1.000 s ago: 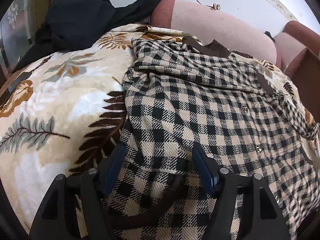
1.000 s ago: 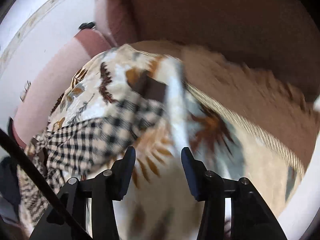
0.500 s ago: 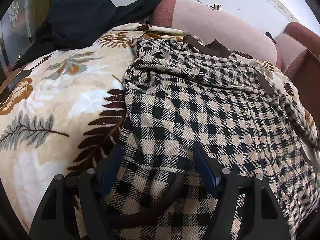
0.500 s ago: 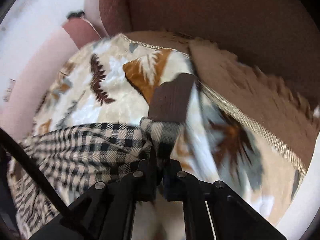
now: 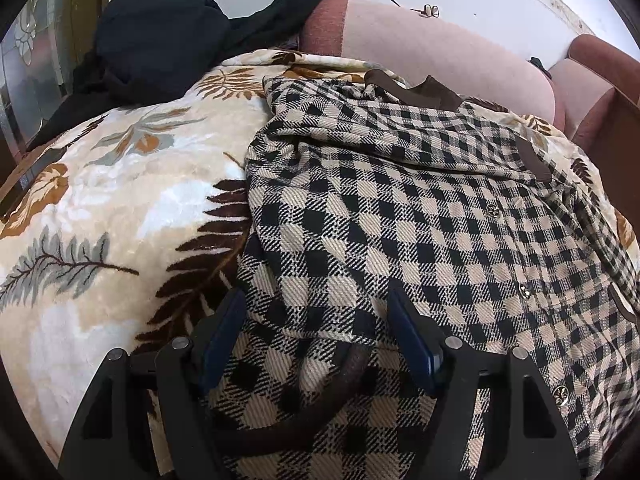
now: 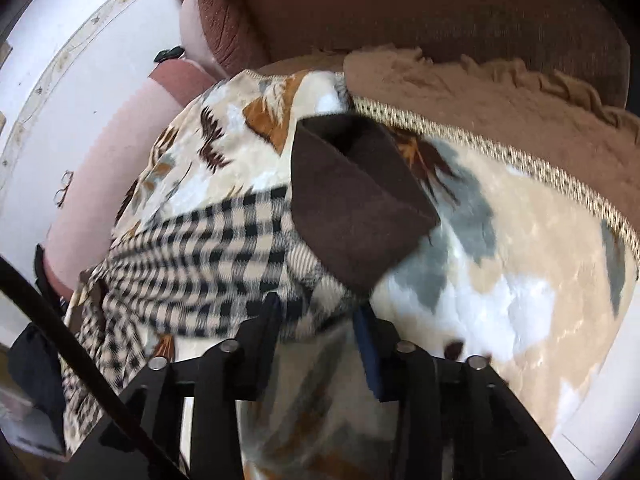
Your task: Fold large clothes
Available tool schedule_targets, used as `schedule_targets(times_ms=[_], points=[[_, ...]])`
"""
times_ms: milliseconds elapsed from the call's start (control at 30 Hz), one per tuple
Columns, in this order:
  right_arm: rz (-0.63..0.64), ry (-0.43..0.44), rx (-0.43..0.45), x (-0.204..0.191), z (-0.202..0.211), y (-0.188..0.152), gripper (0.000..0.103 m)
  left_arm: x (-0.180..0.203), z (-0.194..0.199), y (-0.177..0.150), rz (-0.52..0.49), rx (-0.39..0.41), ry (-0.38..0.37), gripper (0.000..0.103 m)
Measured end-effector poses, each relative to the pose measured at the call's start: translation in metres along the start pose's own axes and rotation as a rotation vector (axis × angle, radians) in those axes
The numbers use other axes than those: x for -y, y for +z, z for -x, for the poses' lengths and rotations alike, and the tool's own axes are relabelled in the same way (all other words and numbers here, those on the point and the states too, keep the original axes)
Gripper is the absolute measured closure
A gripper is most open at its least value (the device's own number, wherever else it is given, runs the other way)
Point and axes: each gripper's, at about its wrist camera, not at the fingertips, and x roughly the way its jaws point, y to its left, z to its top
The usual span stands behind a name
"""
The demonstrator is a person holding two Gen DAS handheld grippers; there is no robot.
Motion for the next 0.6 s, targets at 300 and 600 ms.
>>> schedule_targets(times_ms=[300, 600], points=[[0.118, -0.150, 0.010, -0.047, -0.011, 0.047, 0.089, -0.019, 0.019, 0.014, 0.078, -0.043, -0.117, 0.030], [0.490, 0.138, 0.074, -0.291, 0.038, 0.027, 0.089, -0.102, 0.067, 0.076, 0.229, 0.139, 0.013, 0.030]])
